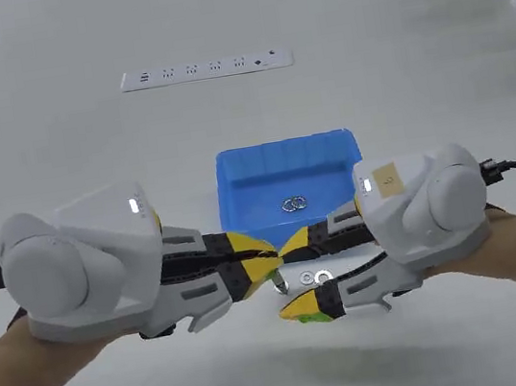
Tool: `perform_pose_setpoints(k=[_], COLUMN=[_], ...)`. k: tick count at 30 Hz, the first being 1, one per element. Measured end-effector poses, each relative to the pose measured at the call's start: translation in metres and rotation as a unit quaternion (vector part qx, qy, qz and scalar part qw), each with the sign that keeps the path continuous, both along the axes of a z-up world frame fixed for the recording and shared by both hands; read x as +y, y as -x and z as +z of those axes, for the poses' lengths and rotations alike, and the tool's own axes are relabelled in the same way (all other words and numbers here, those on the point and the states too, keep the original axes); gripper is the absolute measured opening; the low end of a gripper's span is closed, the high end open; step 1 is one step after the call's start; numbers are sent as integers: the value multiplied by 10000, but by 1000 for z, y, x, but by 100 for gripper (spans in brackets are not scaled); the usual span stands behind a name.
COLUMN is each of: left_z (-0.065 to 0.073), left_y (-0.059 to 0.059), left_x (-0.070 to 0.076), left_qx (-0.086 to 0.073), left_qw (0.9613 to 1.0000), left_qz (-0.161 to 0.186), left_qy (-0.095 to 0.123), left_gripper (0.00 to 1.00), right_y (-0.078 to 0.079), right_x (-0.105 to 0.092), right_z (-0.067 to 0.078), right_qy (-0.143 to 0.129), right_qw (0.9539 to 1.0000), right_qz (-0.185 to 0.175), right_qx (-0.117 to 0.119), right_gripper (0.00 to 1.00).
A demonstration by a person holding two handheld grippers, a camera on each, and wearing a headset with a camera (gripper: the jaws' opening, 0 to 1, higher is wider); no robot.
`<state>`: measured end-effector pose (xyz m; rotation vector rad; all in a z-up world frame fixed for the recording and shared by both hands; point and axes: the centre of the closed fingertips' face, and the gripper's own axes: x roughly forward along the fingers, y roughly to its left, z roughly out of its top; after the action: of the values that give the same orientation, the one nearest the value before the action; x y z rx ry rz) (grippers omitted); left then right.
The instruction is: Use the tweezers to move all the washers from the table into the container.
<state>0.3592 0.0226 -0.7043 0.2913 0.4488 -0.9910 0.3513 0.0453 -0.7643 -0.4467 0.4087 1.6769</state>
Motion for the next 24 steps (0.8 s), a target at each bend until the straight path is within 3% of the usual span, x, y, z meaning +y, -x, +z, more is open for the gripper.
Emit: perform_pose_setpoints(k=[6,13,18,24], left_z=[0,0,0,0], left_y=[-1,-1,-1,-1], left_x=[1,-1,-2,-4], left_qx=[18,24,34,56], left_qw=[10000,10000,10000,9999], left_qz=[-2,-16,-42,-31], left_qy=[-1,8,-11,-86], left_gripper=[5,5,5,6], right_y=[-2,-5,-4,-5], right_x=[1,2,1,1], right_z=[-4,-5,-5,-5], right_qy=[105,125,205,210], right_qw=[9998,9997,9987,9983], right_qz=[112,114,204,191], right_qx=[-98,-170,-421,-506], right_gripper=[17,12,11,11])
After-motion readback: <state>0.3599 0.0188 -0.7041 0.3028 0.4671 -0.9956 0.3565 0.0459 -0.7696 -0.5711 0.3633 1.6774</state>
